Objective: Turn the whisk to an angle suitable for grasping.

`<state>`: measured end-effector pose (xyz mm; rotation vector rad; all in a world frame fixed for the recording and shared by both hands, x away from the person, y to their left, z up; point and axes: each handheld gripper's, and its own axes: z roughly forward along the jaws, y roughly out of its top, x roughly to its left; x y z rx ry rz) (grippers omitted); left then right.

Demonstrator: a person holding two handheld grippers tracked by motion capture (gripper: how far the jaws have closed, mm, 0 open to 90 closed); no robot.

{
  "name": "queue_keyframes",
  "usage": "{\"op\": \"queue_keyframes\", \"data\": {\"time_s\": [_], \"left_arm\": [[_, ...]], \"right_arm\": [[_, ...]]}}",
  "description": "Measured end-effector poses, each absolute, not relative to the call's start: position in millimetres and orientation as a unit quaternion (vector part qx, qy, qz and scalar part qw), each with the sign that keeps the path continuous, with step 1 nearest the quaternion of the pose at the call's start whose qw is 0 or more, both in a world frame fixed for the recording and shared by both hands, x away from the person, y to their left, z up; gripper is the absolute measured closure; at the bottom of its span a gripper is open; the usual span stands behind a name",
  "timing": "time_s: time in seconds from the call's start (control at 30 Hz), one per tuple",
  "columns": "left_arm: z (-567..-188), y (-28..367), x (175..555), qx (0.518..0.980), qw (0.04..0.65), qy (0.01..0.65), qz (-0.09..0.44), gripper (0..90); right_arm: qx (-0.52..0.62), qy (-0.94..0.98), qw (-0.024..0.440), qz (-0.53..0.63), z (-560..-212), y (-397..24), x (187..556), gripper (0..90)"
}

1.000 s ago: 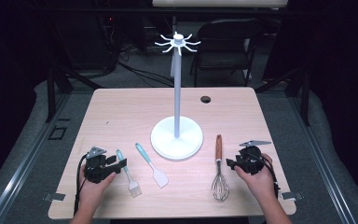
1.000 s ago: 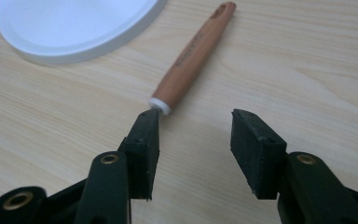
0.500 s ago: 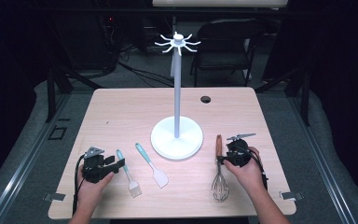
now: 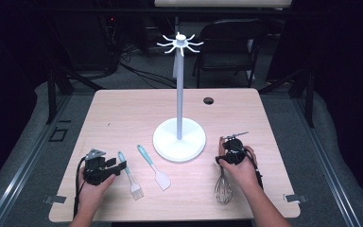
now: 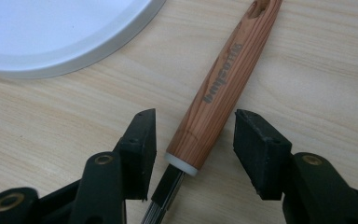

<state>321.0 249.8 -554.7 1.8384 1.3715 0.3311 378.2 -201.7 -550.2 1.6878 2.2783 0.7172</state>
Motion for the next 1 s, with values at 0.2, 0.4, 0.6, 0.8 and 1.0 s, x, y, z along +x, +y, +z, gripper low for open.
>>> {"op": "queue_keyframes", "data": {"time_s": [0.2, 0.4, 0.6, 0.8, 1.0], "left_arm": [[-555.0, 249.1, 321.2, 0.728, 0.400, 0.542, 0.129, 47.1], [-555.4, 249.2, 321.7, 0.729, 0.398, 0.543, 0.124, 47.2], [-555.5, 249.6, 321.7, 0.729, 0.399, 0.543, 0.123, 47.1], [-555.5, 249.5, 321.8, 0.729, 0.399, 0.543, 0.122, 47.1], [-556.3, 248.9, 322.2, 0.728, 0.400, 0.543, 0.123, 47.1]], "right_arm": [[0.581, 0.772, 0.112, 0.233, -553.6, -200.5, 381.0, 54.7], [0.585, 0.771, 0.098, 0.231, -554.7, -203.0, 383.0, 57.6], [0.584, 0.773, 0.092, 0.230, -553.5, -207.0, 382.4, 60.9], [0.589, 0.770, 0.091, 0.227, -553.1, -215.4, 380.3, 65.3], [0.600, 0.763, 0.082, 0.224, -554.3, -224.1, 381.2, 67.6]]}}
